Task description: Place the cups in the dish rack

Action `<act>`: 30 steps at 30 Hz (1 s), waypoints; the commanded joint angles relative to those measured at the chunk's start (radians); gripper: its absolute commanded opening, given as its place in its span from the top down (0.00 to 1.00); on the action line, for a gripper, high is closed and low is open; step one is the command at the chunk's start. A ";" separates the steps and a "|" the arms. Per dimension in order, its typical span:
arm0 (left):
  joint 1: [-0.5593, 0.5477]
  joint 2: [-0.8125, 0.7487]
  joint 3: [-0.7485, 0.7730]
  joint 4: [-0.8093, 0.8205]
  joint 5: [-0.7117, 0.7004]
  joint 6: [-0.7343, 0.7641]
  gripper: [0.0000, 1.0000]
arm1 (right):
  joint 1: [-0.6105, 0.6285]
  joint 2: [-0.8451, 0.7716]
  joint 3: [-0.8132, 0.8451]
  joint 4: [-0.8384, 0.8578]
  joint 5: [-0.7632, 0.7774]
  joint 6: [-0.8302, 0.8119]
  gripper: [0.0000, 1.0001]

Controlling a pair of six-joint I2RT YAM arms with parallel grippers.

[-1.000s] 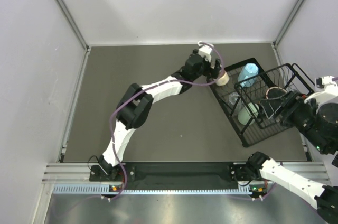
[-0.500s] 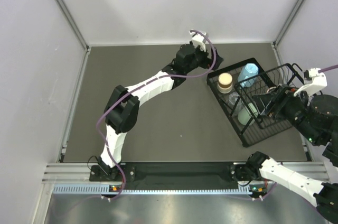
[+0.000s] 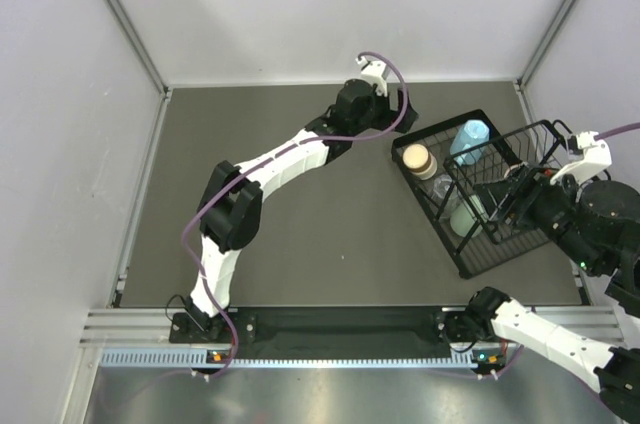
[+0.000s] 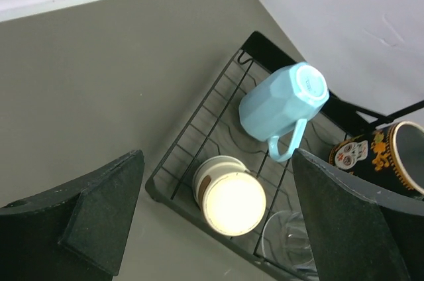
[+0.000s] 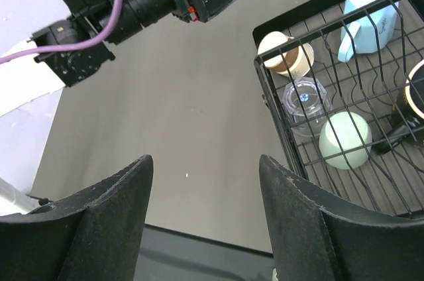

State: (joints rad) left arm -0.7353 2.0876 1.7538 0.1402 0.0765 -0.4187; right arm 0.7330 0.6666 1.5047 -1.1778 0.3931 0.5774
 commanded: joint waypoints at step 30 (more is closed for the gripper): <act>-0.139 0.190 0.139 -0.189 -0.107 0.139 0.02 | 0.009 -0.009 0.002 -0.013 0.012 -0.002 0.34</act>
State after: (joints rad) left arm -0.8738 2.3131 1.9144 -0.1101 0.0021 -0.3061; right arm 0.7330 0.6651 1.4986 -1.1793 0.3969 0.5671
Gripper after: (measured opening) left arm 0.983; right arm 0.663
